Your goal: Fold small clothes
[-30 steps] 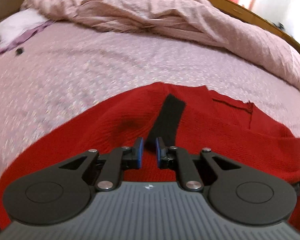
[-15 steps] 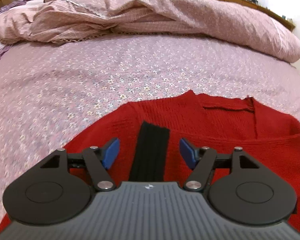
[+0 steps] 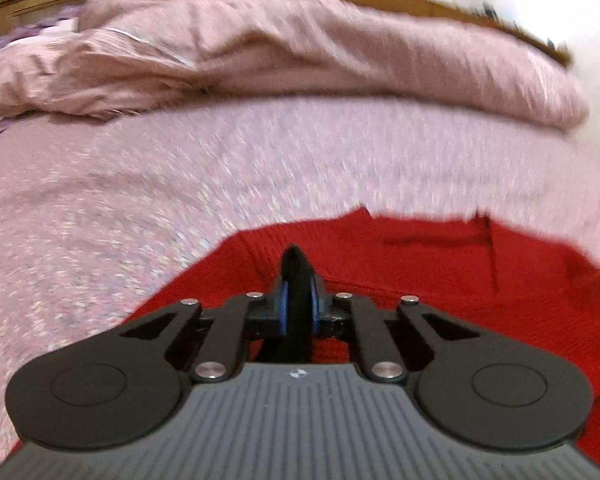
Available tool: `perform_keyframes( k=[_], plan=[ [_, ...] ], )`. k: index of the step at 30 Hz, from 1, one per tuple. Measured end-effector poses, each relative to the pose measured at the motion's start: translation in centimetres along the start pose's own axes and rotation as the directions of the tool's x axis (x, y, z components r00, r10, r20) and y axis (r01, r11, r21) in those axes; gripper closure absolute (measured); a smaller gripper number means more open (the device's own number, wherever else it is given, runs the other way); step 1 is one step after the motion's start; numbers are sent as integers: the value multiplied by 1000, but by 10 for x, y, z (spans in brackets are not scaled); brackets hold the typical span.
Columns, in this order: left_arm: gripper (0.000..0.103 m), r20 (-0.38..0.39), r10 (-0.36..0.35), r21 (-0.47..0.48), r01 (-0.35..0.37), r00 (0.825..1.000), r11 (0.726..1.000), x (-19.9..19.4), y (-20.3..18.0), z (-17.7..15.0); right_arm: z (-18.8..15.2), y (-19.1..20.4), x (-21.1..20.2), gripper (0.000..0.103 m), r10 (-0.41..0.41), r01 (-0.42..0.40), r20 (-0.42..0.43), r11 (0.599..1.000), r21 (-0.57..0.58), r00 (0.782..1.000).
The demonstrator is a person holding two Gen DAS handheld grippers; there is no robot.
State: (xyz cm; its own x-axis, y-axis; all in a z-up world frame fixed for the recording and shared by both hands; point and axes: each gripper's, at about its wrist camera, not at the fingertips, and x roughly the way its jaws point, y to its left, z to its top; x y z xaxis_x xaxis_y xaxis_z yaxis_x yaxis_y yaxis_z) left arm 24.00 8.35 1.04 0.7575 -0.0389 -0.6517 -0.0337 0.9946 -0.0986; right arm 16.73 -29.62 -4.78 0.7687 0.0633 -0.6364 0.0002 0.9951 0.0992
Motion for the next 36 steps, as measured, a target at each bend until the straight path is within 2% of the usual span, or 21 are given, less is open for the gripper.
perform_keyframes(
  k=[5,8,12,14,16,19,22,26,31,34,36],
  plan=[
    [92,72,93,-167,-80,993,983,-33,24,-8,-1,-2,-4,87,20,-22,35,998,52,999],
    [92,41,104,-240,-92,994,966,-40,36,-20,-2,4,-12,88,12,-15,87,999,45,996],
    [92,-22,120,-240,-121,993,963,-36,38,-37,-8,14,-26,88,-22,19,175,1000,17,984],
    [92,-52,131,-237,-140,990,961,-31,39,-44,-9,18,-25,85,-19,23,139,999,-24,990],
    [92,-53,138,-224,-146,989,963,-29,38,-48,-6,13,-20,81,22,-21,32,999,-35,999],
    [92,-46,142,-214,-148,989,965,-31,36,-48,-1,2,-31,67,78,-78,-19,997,-29,997],
    [92,-37,146,-229,-150,989,962,-37,38,-50,14,-13,-49,63,163,-163,19,987,2,986],
    [92,-16,158,-219,-158,987,963,-51,34,-53,44,-16,-41,61,123,-120,92,992,-40,988],
    [92,5,154,-233,-149,988,961,-74,35,-58,82,-6,9,60,238,-240,44,970,48,970],
    [92,-4,166,-238,-162,986,958,-83,37,-65,87,23,35,59,240,-240,4,970,-28,971],
    [92,-18,175,-239,-174,984,955,-86,40,-71,86,43,45,60,274,-273,0,958,-87,962]
  ],
)
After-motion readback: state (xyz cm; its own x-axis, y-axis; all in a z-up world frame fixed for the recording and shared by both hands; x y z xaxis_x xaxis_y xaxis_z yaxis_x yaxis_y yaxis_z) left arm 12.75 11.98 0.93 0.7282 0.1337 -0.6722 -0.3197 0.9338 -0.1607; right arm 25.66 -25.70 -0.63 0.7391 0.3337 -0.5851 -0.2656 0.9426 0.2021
